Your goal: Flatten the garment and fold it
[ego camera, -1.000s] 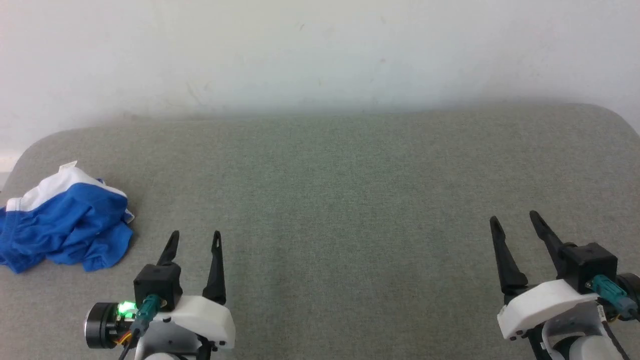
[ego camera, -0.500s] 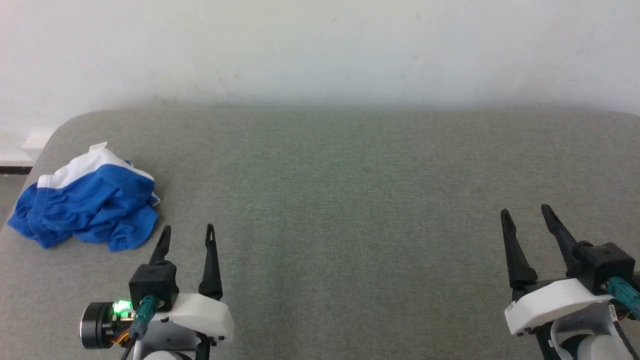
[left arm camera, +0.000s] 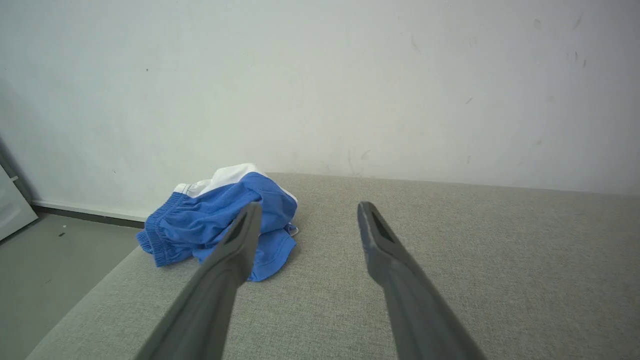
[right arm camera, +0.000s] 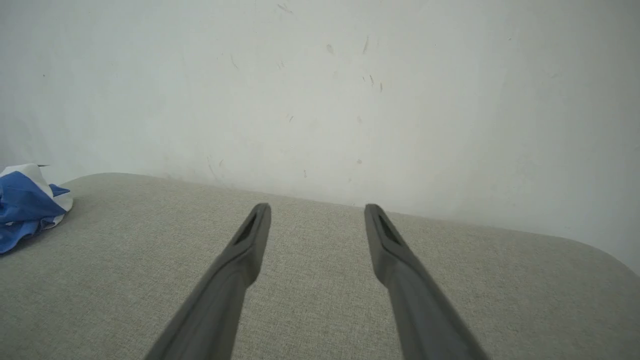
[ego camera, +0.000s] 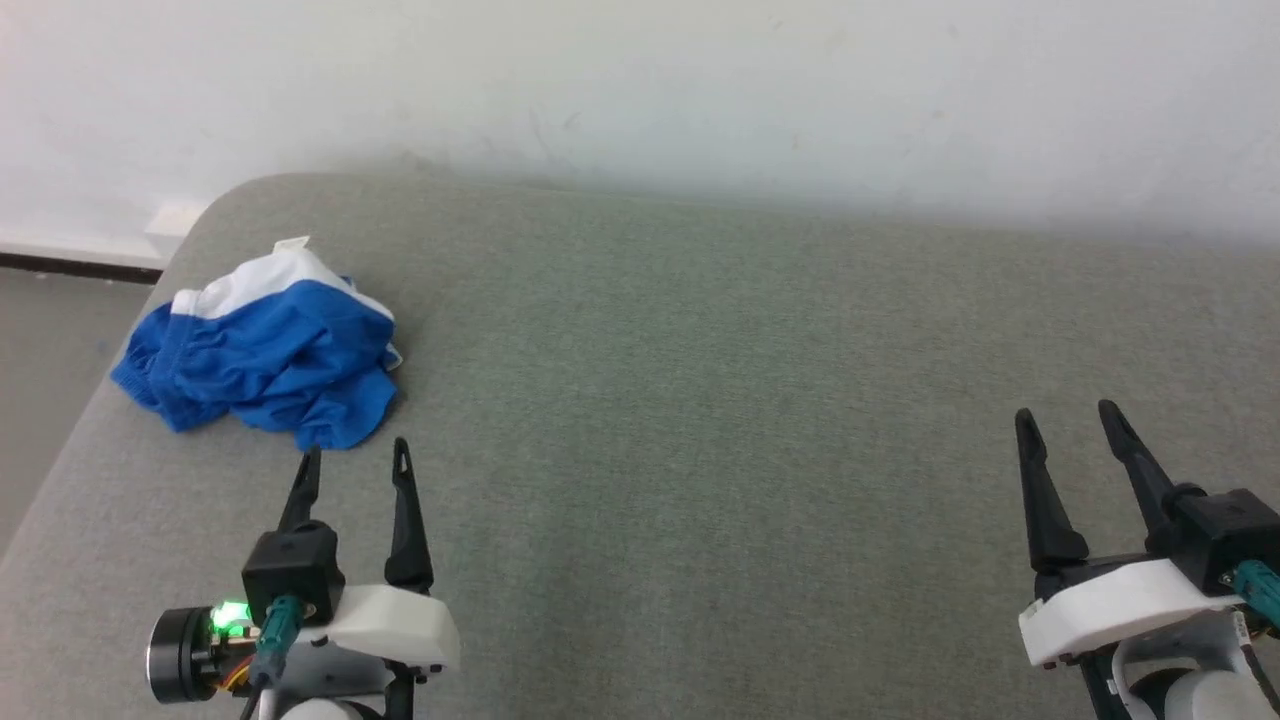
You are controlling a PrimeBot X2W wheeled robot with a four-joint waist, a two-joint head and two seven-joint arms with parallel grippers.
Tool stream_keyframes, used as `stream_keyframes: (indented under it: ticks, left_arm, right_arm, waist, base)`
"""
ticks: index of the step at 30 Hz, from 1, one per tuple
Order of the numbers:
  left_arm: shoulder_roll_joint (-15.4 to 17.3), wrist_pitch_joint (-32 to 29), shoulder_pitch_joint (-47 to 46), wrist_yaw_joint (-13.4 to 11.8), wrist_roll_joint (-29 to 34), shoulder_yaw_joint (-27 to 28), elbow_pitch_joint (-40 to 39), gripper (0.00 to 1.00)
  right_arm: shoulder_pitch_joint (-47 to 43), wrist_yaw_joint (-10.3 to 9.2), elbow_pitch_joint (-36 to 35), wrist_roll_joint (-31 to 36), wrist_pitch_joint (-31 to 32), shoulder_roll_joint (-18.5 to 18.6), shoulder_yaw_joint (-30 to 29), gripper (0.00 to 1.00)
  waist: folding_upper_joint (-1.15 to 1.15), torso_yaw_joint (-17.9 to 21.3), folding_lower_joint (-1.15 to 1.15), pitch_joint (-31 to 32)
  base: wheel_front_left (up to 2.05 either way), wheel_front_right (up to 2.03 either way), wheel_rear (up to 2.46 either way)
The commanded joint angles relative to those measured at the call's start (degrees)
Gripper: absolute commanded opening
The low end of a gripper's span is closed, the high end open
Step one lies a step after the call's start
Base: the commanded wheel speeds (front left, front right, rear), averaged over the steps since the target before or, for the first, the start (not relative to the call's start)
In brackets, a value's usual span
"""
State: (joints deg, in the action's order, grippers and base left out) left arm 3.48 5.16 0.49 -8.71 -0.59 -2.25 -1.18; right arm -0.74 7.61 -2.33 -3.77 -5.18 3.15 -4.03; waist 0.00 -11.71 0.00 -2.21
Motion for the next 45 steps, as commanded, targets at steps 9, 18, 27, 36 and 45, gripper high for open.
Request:
stream_keyframes:
  ticks: [9, 18, 27, 36, 45]
  left_arm:
    - [0.0, 1.5, -1.2, -1.7, -0.5, 0.7, -0.7, 1.00]
    - [-0.2, 2.6, -1.8, -3.0, -0.8, 1.8, -0.7, 1.00]
    - [1.5, 3.7, -8.3, -2.7, -2.1, 6.7, -0.1, 1.00]
    - [7.5, 3.8, -21.3, 2.6, -5.2, 9.1, 9.1, 1.00]
    - [14.8, -9.8, -36.8, 10.7, -9.0, 6.7, 19.9, 1.00]
  right_arm:
    - [-0.8, -0.05, -1.1, -0.9, -1.5, -0.1, -0.8, 1.00]
    - [-0.8, -0.06, -1.9, -1.1, -2.6, -0.1, -1.2, 1.00]
    - [0.4, -0.07, -3.6, -0.1, -3.7, -0.2, -2.4, 1.00]
    - [3.2, -0.08, -5.5, 1.5, -4.8, -0.2, -3.1, 1.00]
    - [6.4, -0.09, -7.1, 2.5, -5.8, -0.2, -4.1, 1.00]
  waist:
    - [0.00, -5.1, 0.00, -1.0]
    - [0.00, -7.9, 0.00, -2.2]
    - [0.00, -9.2, 0.00, -6.0]
    - [0.00, -8.8, 0.00, -12.8]
    - [0.00, -7.3, 0.00, -18.6]
  base:
    - [0.00, 0.00, 0.00]
    - [0.00, 0.00, 0.00]
    - [0.00, 0.00, 0.00]
    - [0.00, 0.00, 0.00]
    - [0.00, 0.00, 0.00]
